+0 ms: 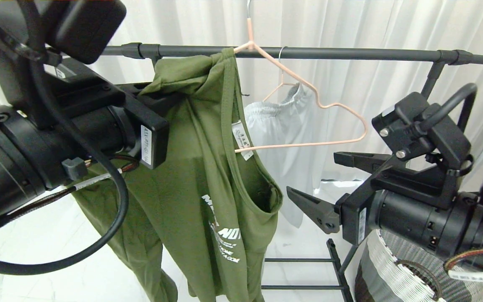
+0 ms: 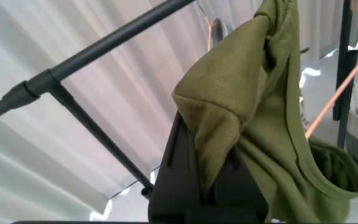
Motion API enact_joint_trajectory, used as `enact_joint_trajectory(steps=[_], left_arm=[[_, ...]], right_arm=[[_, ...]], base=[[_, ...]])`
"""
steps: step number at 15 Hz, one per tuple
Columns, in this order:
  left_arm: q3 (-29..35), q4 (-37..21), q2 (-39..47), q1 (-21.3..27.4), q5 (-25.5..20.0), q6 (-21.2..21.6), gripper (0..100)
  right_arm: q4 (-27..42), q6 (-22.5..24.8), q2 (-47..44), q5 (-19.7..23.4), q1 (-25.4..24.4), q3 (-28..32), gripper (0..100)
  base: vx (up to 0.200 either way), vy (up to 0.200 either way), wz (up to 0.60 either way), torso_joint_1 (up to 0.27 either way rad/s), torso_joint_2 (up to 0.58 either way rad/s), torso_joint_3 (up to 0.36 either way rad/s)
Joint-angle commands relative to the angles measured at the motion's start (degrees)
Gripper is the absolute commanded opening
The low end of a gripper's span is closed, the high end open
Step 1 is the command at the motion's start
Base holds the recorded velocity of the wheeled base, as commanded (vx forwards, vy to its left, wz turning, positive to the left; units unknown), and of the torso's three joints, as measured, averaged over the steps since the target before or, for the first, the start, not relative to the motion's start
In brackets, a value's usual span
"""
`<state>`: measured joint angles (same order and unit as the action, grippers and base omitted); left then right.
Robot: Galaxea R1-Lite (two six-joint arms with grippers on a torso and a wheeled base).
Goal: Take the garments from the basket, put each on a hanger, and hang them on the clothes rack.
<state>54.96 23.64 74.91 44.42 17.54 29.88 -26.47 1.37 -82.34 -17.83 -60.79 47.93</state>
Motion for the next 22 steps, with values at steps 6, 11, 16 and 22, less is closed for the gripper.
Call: enact_joint_trajectory(steps=[6, 11, 16, 22], left_arm=[[1.65, 0.01, -0.47, 3.57, 1.0, -0.08, 0], [2.53, 0.09, -0.47, 3.74, 1.0, -0.17, 0], [2.44, 0.09, -0.38, 3.57, 4.43, -0.17, 0], [1.82, 0.09, -0.56, 1.28, 4.87, 0.36, 0]], right_arm=[[-0.25, -7.34, -6.79, -6.95, 0.33, 0.14, 100], [-0.08, -7.08, -8.54, -8.18, -0.47, -0.12, 100], [-0.08, -6.64, -8.1, -14.68, 4.37, -1.35, 100], [-0.08, 0.04, -0.72, -15.12, 16.15, -5.75, 100]], base=[[0.0, 0.0, 0.0, 0.0, 0.0, 0.0], [0.0, 0.0, 0.0, 0.0, 0.0, 0.0], [0.0, 0.0, 0.0, 0.0, 0.0, 0.0], [0.0, 0.0, 0.0, 0.0, 0.0, 0.0]])
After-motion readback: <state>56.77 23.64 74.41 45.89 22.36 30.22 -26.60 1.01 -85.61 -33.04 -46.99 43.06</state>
